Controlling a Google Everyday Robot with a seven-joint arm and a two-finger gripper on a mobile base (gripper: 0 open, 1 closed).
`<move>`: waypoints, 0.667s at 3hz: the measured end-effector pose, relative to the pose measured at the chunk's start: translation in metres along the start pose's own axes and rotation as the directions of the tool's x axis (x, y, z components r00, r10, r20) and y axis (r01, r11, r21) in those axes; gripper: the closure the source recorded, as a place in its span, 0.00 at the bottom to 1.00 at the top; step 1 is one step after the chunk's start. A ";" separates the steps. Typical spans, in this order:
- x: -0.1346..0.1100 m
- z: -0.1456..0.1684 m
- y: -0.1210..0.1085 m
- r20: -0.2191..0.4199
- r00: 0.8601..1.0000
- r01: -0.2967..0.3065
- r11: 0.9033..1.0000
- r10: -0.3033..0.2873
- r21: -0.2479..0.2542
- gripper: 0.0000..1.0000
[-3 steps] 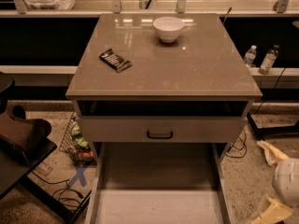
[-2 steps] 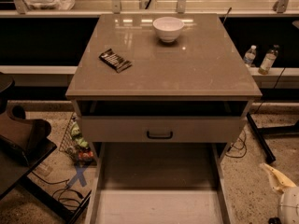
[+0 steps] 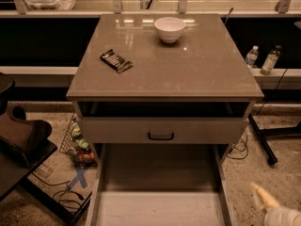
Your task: Close middle drawer
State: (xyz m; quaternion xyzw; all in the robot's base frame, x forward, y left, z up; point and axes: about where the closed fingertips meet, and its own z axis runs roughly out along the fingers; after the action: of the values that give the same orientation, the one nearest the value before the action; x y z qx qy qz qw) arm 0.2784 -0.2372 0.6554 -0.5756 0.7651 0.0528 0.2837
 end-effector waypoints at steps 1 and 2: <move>0.042 0.052 0.070 0.036 0.999 -0.029 0.999 0.030 -0.033 0.34; 0.072 0.092 0.112 0.071 0.996 -0.051 0.997 0.055 -0.060 0.57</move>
Offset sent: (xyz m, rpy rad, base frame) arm -0.1148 0.0170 -0.2132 0.1591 0.0738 0.0003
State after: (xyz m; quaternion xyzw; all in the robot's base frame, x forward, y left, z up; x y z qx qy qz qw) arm 0.1984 -0.2242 0.5153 -0.5608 0.7675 0.1036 0.2928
